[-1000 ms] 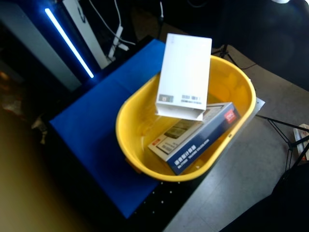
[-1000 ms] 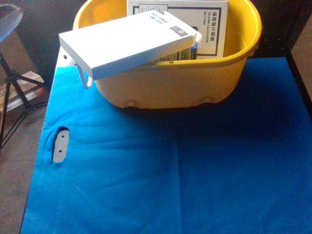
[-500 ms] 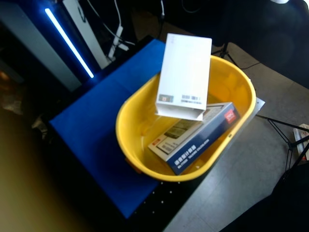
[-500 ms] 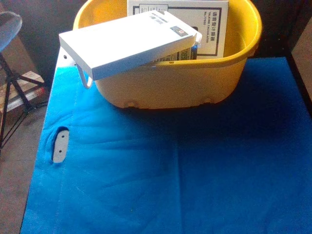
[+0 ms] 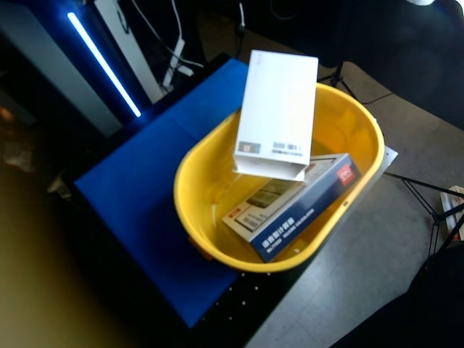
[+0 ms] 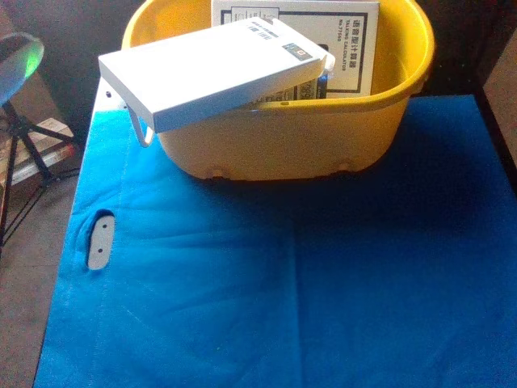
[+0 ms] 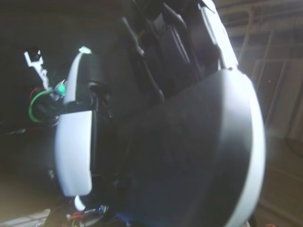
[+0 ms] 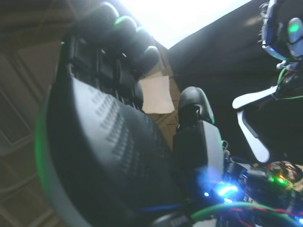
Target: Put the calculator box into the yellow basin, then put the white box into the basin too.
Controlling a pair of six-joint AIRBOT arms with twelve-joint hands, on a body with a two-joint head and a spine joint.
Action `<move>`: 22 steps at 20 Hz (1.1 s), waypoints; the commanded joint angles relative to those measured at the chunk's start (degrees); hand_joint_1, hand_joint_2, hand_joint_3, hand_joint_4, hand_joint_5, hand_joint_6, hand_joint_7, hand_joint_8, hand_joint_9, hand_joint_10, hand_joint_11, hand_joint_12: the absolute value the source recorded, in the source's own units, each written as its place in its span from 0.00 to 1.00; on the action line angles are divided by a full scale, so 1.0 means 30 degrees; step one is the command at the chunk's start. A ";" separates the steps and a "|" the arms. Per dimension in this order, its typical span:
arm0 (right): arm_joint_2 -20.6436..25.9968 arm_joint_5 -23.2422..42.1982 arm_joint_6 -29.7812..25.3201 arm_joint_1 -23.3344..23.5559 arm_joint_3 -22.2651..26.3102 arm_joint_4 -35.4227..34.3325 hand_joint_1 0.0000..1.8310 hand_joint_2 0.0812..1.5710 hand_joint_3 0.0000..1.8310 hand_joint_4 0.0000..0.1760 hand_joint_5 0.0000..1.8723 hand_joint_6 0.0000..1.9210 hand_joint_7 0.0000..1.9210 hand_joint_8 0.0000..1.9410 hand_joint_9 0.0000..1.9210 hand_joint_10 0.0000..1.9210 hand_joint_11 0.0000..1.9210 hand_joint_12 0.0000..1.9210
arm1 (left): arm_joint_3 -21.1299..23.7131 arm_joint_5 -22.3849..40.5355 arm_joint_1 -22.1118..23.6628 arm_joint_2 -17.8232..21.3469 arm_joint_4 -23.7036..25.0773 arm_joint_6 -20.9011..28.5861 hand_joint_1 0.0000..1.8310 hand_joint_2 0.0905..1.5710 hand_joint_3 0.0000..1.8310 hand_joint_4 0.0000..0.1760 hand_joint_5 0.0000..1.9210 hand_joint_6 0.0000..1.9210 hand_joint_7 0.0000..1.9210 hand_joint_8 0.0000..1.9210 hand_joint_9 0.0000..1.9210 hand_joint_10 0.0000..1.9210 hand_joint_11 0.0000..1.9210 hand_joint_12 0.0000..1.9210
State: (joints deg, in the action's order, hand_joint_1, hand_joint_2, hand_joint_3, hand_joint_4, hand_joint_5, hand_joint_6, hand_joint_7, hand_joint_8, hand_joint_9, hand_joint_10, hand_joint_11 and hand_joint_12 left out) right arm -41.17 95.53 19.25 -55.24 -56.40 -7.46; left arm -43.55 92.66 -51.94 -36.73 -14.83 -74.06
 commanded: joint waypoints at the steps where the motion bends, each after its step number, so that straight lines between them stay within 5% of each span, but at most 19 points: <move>1: 0.0059 0.1796 -0.0384 0.0087 -0.0069 -0.0784 0.29 0.81 0.00 0.00 0.02 0.85 0.04 0.74 0.03 0.85 0.05 1.00 | 0.0042 0.2149 0.0038 0.0183 -0.0194 0.0092 0.40 0.84 0.00 0.00 0.38 0.01 0.42 0.00 0.38 0.16 0.24 0.70; 2: 0.0010 0.1796 -0.0659 0.0044 -0.0069 -0.0820 0.27 0.82 0.00 0.00 0.00 0.90 0.02 0.86 0.03 0.95 0.11 1.00 | 0.0057 0.2149 -0.0058 0.0179 -0.0311 0.0436 0.40 0.84 0.00 0.00 0.38 0.01 0.42 0.00 0.38 0.15 0.24 0.70; 3: -0.0046 0.1798 -0.0802 -0.0029 -0.0067 -0.0898 0.27 0.80 0.00 0.06 0.00 0.84 0.05 0.90 0.09 0.96 0.13 1.00 | 0.0051 0.2149 -0.0083 0.0169 -0.0385 0.0627 0.40 0.84 0.00 0.00 0.38 0.01 0.42 0.00 0.38 0.15 0.24 0.70; 7: -0.0155 0.1798 -0.0890 -0.0214 -0.0048 -0.1049 0.35 0.77 0.00 0.00 0.06 0.76 0.08 0.80 0.08 0.96 0.06 1.00 | 0.0059 0.2149 -0.0105 0.0078 -0.0462 0.1043 0.40 0.84 0.00 0.00 0.38 0.01 0.42 0.00 0.39 0.15 0.24 0.70; 8: -0.0206 0.1798 -0.1012 -0.0262 -0.0042 -0.1104 0.31 0.77 0.00 0.09 0.04 0.71 0.05 0.81 0.08 0.96 0.08 1.00 | 0.0055 0.2147 -0.0132 0.0043 -0.0519 0.1206 0.40 0.84 0.00 0.00 0.38 0.01 0.42 0.00 0.39 0.15 0.24 0.70; 9: -0.0260 0.1798 -0.1102 -0.0331 -0.0044 -0.1169 0.40 0.74 0.00 0.00 0.08 0.62 0.08 0.73 0.08 0.93 0.03 1.00 | 0.0051 0.2147 -0.0161 0.0001 -0.0553 0.1328 0.40 0.84 0.00 0.00 0.38 0.01 0.42 0.00 0.39 0.15 0.24 0.70; 13: -0.0302 0.1798 -0.1121 -0.0396 -0.0029 -0.1292 0.35 0.74 0.00 0.10 0.00 0.69 0.04 0.77 0.07 0.88 0.00 0.95 | 0.0009 0.2176 -0.0170 -0.0087 -0.0563 0.1513 0.40 0.84 0.00 0.00 0.38 0.01 0.42 0.00 0.39 0.15 0.24 0.70; 16: -0.0351 0.1798 -0.1123 -0.0405 -0.0008 -0.1311 0.32 0.75 0.00 0.09 0.00 0.70 0.03 0.83 0.06 0.93 0.00 0.98 | 0.0007 0.2178 -0.0170 -0.0146 -0.0565 0.1704 0.40 0.84 0.00 0.00 0.38 0.01 0.42 0.00 0.39 0.15 0.24 0.70; 18: -0.0361 0.1798 -0.1161 -0.0409 0.0002 -0.1313 0.34 0.77 0.00 0.00 0.00 0.66 0.05 0.79 0.07 0.92 0.00 1.00 | 0.0007 0.2178 -0.0172 -0.0155 -0.0567 0.1737 0.40 0.84 0.00 0.00 0.38 0.01 0.42 0.00 0.39 0.15 0.24 0.70; 22: -0.0367 0.1798 -0.1201 -0.0421 0.0000 -0.1314 0.31 0.79 0.00 0.05 0.09 0.66 0.13 0.73 0.19 0.95 0.07 0.99 | 0.0009 0.2182 -0.0172 -0.0199 -0.0580 0.1781 0.40 0.84 0.00 0.00 0.39 0.00 0.42 0.00 0.39 0.15 0.24 0.70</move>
State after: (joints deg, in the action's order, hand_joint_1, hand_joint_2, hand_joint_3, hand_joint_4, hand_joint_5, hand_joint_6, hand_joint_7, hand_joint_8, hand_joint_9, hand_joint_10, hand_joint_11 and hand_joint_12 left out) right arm -42.54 95.29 16.27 -56.69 -56.31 -9.37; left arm -43.22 92.55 -52.69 -37.19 -16.80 -68.99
